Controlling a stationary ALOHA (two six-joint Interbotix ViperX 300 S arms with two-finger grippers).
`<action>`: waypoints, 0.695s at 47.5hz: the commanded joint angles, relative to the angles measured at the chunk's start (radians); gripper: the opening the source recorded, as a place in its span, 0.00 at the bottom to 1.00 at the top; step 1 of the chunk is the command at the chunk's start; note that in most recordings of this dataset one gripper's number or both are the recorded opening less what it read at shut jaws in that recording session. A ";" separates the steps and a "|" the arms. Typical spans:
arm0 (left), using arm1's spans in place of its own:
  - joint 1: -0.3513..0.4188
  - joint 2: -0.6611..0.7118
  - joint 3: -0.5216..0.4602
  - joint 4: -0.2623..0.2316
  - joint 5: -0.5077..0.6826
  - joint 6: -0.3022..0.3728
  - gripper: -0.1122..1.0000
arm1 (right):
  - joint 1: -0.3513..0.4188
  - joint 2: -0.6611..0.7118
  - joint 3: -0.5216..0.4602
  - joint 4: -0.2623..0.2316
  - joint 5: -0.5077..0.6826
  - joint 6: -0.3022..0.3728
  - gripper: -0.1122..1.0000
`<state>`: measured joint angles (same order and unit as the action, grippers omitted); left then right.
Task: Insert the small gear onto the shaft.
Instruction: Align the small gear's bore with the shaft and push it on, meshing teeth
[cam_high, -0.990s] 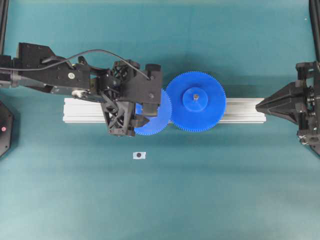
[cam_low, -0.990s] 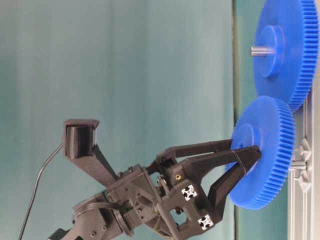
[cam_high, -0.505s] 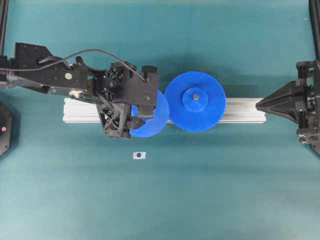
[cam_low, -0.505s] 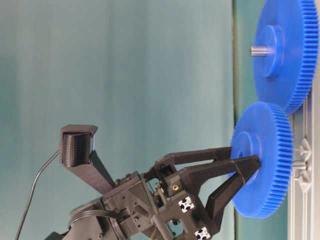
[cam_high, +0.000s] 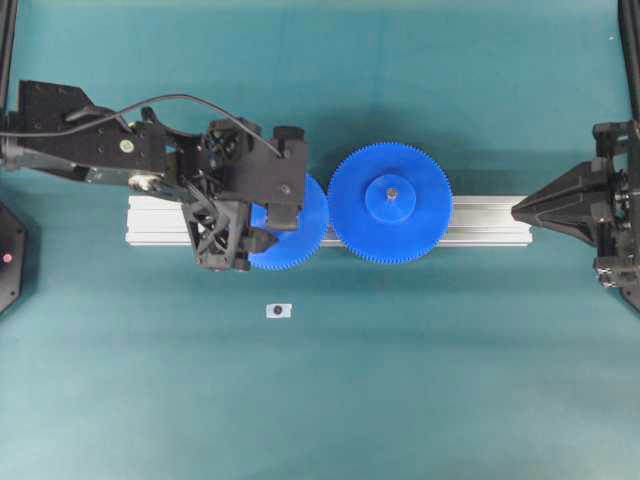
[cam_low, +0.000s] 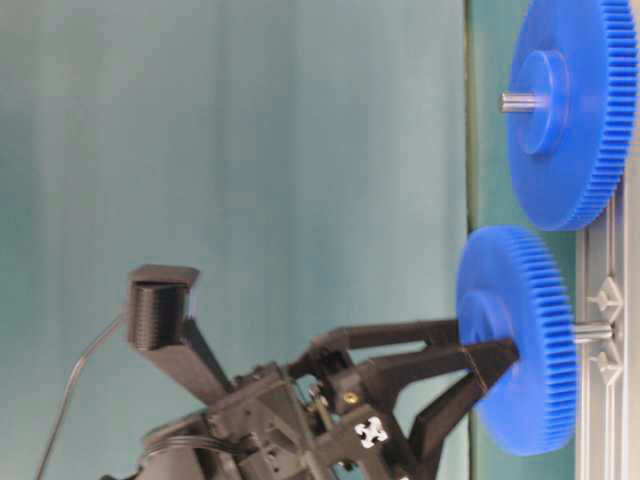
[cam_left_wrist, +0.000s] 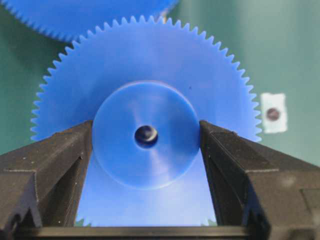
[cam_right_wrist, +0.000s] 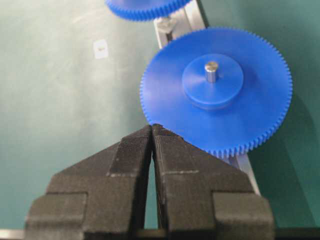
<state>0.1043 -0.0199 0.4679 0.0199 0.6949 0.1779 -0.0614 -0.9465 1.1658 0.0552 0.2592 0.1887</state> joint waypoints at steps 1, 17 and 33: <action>0.006 -0.002 0.002 0.003 0.000 0.006 0.74 | -0.003 0.005 -0.009 0.000 -0.009 0.011 0.20; 0.023 0.009 -0.020 0.003 -0.015 0.012 0.74 | -0.003 0.000 -0.008 0.000 -0.011 0.020 0.20; 0.025 0.026 -0.051 0.003 -0.002 0.015 0.74 | -0.003 -0.002 -0.006 0.000 -0.011 0.041 0.20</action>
<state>0.1212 0.0061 0.4295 0.0199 0.6903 0.1933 -0.0629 -0.9511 1.1689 0.0552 0.2577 0.2224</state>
